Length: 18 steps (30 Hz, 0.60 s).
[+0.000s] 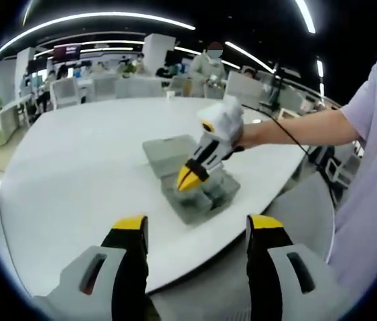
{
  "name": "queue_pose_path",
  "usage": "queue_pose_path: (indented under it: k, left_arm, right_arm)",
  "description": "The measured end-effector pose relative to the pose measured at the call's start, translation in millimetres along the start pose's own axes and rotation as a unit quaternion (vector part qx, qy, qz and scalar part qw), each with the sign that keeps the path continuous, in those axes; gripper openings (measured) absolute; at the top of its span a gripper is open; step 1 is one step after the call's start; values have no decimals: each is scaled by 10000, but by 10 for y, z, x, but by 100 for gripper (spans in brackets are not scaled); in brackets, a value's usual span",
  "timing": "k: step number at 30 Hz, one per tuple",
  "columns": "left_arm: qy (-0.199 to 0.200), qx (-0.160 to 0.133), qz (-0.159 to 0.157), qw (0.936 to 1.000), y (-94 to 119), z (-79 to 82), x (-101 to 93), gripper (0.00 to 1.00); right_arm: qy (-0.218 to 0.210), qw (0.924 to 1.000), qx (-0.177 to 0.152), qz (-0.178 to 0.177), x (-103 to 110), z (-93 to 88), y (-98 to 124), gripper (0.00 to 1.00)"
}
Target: Insert the divider into the dual guide fixture by aligning both edges with the guide slots and pushing it downward to the bottom, including one-sided entry, uneven engagement, binding, and posture correction.
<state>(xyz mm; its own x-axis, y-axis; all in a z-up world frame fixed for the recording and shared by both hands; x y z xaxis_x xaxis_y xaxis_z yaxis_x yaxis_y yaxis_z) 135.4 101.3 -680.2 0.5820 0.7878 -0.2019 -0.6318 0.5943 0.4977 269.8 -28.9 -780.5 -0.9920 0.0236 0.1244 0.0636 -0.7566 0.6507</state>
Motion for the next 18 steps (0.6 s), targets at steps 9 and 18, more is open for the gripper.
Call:
queue_pose_path:
  k: [9, 18]
  left_arm:
    - [23, -9, -34, 10000, -31, 5, 14, 58]
    - [1, 7, -60, 10000, -50, 5, 13, 57]
  right_arm:
    - [93, 9997, 233, 4, 3, 6, -56, 0]
    - [55, 9994, 347, -12, -1, -20, -74, 0]
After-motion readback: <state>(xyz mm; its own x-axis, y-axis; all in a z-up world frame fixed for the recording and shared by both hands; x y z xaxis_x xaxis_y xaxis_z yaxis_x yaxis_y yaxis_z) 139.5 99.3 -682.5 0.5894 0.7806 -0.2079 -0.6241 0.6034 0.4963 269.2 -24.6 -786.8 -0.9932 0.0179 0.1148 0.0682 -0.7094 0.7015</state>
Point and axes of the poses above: the point that each gripper's makers call its tool centre point, and the gripper's own axes: y roughly backward along the fingers, x roughly to its left, z roughly out of its top, the point moved 5 cm from there along y, roughly backward along the fingers
